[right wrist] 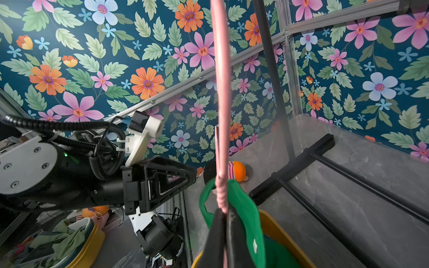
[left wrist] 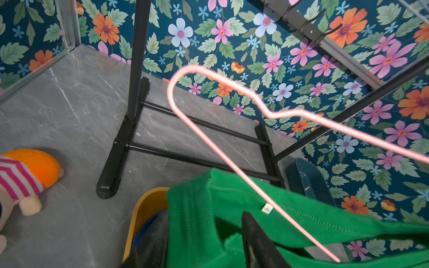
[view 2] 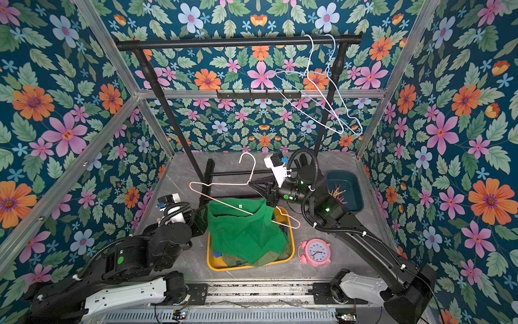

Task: Remove the clothespins securing tank tops to the hanger
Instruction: Remove the tank top from the hanger.

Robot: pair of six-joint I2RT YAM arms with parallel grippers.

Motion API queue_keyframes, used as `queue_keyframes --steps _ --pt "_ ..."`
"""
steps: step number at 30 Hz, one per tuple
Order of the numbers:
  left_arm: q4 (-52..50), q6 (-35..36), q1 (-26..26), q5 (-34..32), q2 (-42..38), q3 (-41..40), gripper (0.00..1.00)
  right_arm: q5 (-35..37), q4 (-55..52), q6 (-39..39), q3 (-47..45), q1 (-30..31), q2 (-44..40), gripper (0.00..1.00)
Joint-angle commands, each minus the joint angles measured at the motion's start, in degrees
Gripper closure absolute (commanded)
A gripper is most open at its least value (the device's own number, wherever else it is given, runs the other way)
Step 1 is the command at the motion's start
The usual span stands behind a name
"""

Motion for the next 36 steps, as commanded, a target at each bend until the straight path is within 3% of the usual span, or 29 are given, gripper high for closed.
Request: queue_keyframes --steps 1,5,13,17,22,28,32,36 --pt "-0.7 6.6 -0.1 1.7 -0.4 3.3 0.45 -2.1 -1.8 -2.0 1.2 0.0 0.0 1.0" --pt "3.0 18.3 -0.1 7.4 0.7 10.6 0.38 -4.9 -4.8 -3.8 3.7 0.0 2.1 1.0" --pt "-0.7 30.8 -0.1 10.2 10.8 23.8 0.18 -12.0 0.4 -1.1 6.4 -0.7 9.1 1.0" --pt "-5.7 30.3 -0.1 9.4 13.0 27.5 0.18 -16.0 1.7 0.0 8.5 -0.8 13.2 1.0" --pt "-5.0 26.1 -0.1 9.3 6.4 24.0 0.19 -19.9 6.9 3.5 10.0 -1.6 18.4 1.0" --pt "-2.1 22.9 -0.1 10.5 -2.3 17.4 0.2 -21.1 23.8 14.2 8.5 -2.7 24.4 1.0" --pt "-3.7 23.2 -0.1 10.0 -1.2 18.2 0.19 -22.3 38.2 24.4 7.3 -3.4 28.0 1.0" --pt "-5.0 23.8 -0.1 9.8 1.4 19.7 0.19 -23.6 44.7 29.4 6.8 -3.4 31.5 1.0"
